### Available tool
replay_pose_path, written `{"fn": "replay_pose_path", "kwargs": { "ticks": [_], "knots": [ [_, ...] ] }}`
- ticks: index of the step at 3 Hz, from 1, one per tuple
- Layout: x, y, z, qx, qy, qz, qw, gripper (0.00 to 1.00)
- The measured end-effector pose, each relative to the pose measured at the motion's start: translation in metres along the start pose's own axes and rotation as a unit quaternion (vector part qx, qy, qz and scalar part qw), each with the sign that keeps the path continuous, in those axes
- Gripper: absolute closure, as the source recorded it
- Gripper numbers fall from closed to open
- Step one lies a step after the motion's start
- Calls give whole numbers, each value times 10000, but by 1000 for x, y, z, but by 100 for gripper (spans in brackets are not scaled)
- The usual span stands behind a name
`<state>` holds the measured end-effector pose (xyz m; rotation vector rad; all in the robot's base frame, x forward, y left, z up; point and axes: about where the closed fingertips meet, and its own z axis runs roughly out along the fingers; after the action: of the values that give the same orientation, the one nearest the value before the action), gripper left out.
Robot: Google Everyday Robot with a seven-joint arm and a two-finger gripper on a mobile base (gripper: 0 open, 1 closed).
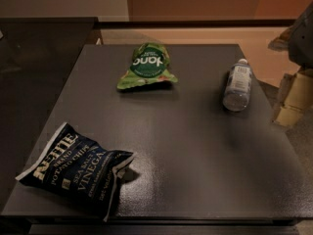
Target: Move green rice chip bag near blue chip bag
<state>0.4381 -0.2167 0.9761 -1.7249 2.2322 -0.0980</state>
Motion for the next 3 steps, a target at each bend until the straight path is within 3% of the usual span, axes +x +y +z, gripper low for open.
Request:
{"fn": "replay_pose_path", "kwargs": {
  "ticks": [1, 3],
  "knots": [
    [0, 0, 0, 1, 0, 0, 10000, 0],
    [-39, -17, 30, -63, -8, 272, 9996, 0]
  ]
}}
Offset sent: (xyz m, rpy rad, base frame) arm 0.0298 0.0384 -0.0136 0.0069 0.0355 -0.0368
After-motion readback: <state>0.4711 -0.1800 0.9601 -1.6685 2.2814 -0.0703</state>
